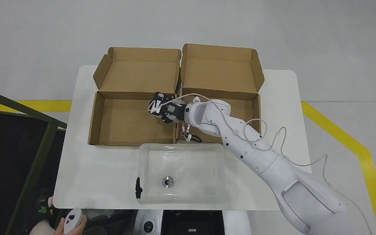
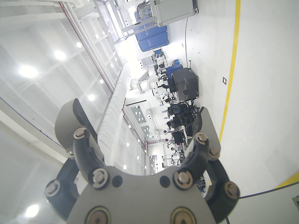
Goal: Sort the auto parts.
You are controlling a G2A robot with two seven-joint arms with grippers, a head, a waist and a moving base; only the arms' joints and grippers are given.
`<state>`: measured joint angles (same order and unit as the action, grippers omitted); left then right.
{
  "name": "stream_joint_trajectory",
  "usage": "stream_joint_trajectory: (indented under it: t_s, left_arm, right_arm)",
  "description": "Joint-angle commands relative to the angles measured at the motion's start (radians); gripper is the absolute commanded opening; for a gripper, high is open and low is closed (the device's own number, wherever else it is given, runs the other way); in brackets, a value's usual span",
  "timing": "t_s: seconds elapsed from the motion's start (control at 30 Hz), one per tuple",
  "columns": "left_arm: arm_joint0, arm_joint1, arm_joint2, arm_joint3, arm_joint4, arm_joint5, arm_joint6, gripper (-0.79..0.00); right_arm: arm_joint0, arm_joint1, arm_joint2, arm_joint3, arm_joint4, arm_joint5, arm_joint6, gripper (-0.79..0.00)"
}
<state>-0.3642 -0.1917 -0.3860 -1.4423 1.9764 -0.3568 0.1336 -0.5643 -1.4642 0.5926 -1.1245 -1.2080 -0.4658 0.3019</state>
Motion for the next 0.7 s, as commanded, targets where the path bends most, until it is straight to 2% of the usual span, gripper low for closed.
stream_joint_trajectory:
  t_s: [0.0,0.23,0.27,0.3,0.53,0.67]
  left_arm:
    - [0.0,0.0,0.0,0.0,0.0,0.0,0.0,0.0]
    - [0.0,0.0,0.0,0.0,0.0,0.0,0.0,0.0]
    - [0.0,0.0,0.0,0.0,0.0,0.0,0.0,0.0]
    - [0.0,0.0,0.0,0.0,0.0,0.0,0.0,0.0]
    - [0.0,0.0,0.0,0.0,0.0,0.0,0.0,0.0]
    - [0.0,0.0,0.0,0.0,0.0,0.0,0.0,0.0]
  right_arm:
    - [0.003,-0.006,-0.006,0.016,-0.007,0.0,0.003,-0.785]
    - [0.022,-0.028,-0.022,0.048,-0.039,0.01,0.038,-0.785]
    - [0.025,-0.031,-0.024,0.048,-0.046,0.012,0.045,-0.696]
    - [0.026,-0.034,-0.025,0.049,-0.05,0.015,0.05,-0.643]
    - [0.029,-0.048,-0.029,0.039,-0.079,0.022,0.099,-0.573]
    - [0.014,-0.045,-0.016,-0.023,-0.084,0.003,0.111,-0.517]
